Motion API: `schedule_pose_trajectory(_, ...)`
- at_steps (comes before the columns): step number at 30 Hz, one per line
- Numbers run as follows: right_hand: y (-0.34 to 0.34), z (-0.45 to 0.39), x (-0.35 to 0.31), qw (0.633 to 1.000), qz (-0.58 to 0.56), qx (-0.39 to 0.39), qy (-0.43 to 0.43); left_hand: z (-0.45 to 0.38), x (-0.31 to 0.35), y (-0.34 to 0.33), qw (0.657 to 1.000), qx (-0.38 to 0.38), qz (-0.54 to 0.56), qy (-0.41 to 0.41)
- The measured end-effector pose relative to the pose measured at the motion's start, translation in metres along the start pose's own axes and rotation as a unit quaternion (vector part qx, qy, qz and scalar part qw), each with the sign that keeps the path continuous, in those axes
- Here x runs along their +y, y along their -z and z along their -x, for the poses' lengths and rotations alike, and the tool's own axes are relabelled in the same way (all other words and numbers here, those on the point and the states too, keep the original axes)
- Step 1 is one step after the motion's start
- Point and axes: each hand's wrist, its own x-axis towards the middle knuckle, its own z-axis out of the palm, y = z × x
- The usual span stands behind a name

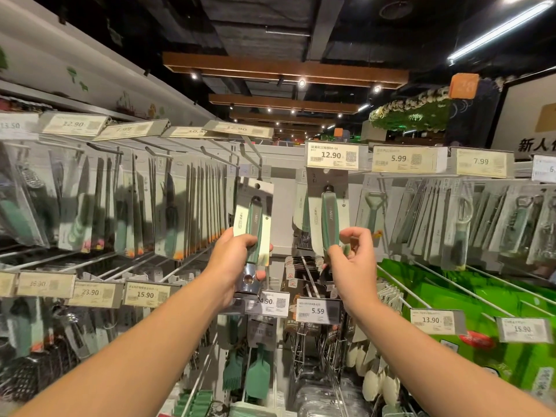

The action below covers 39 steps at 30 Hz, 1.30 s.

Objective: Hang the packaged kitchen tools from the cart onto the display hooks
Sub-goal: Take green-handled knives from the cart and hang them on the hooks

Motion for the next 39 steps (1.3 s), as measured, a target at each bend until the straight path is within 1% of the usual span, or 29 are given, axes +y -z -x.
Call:
schedule_pose_trajectory(7,-0.005,0.0,0.009,0.999,-0.027,0.021,-0.003,-0.011,-0.002,0.001,1.0,-0.002,0.005,0.003)
schedule_pose_trajectory(12,-0.01,-0.001,0.01,0.997,-0.072,0.034,-0.005,-0.018,-0.003,0.001,1.0,-0.005,0.006,0.0)
schedule_pose_trajectory(17,-0.02,-0.011,0.015,0.996,-0.049,0.017,-0.07,-0.025,-0.002,-0.004,1.0,-0.007,0.013,0.0)
schedule_pose_trajectory(20,-0.025,-0.031,0.015,0.995,-0.025,0.014,-0.096,-0.029,0.002,-0.009,1.0,-0.014,0.015,0.002)
schedule_pose_trajectory(22,-0.03,-0.048,0.017,0.99,-0.014,0.021,-0.136,-0.032,0.004,-0.013,1.0,-0.015,0.018,0.004)
schedule_pose_trajectory(25,-0.04,-0.074,0.022,0.979,-0.064,0.02,-0.194,-0.037,0.005,-0.02,1.0,-0.013,0.015,-0.001)
schedule_pose_trajectory(27,-0.046,-0.089,0.023,0.974,-0.077,0.01,-0.213,-0.038,0.006,-0.024,1.0,-0.016,0.018,-0.004)
schedule_pose_trajectory(29,-0.051,-0.106,0.029,0.973,-0.036,-0.017,-0.226,-0.04,0.008,-0.025,1.0,-0.017,0.021,-0.002)
schedule_pose_trajectory(31,-0.055,-0.124,0.036,0.973,0.003,-0.039,-0.227,-0.042,0.008,-0.024,1.0,-0.011,0.026,0.006)
schedule_pose_trajectory(35,-0.051,-0.139,0.049,0.968,0.027,-0.066,-0.242,-0.045,0.01,-0.02,0.999,-0.022,0.037,0.027)
schedule_pose_trajectory(37,-0.047,-0.132,0.05,0.974,0.054,-0.047,-0.215,-0.046,0.01,-0.019,0.998,-0.021,0.044,0.037)
schedule_pose_trajectory(39,-0.045,-0.119,0.048,0.984,0.091,-0.006,-0.155,-0.049,0.008,-0.018,0.999,-0.011,0.024,0.028)
